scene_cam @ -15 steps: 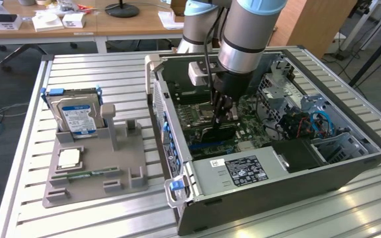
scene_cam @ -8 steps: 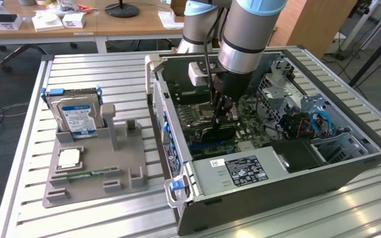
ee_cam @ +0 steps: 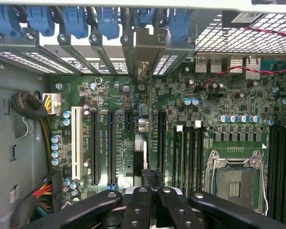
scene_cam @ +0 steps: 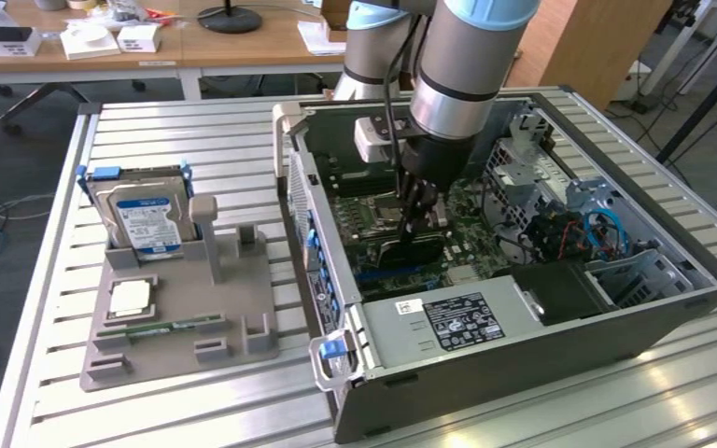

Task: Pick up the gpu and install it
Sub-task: 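Press down on the gpu until it lock into place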

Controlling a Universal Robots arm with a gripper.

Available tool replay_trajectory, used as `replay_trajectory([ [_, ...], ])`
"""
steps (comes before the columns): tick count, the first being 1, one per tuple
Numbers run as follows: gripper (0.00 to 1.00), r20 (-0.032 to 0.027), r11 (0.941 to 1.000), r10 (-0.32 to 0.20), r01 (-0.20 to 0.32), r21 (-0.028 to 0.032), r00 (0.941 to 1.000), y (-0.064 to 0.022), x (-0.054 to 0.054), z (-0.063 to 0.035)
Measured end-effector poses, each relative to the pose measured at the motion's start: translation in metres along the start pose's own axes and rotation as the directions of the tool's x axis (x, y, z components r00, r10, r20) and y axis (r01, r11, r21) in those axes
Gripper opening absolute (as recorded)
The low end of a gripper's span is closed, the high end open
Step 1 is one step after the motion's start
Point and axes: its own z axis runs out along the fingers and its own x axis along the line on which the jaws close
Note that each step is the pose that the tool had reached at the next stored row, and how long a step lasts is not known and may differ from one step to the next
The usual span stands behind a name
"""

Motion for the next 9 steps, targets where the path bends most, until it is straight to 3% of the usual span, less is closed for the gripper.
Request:
replay_trajectory([
  [9, 0.10, 0.0001, 1.0000, 0.000, 0.000, 0.0002, 1.0000, 0.0002, 0.0000, 0.0011],
])
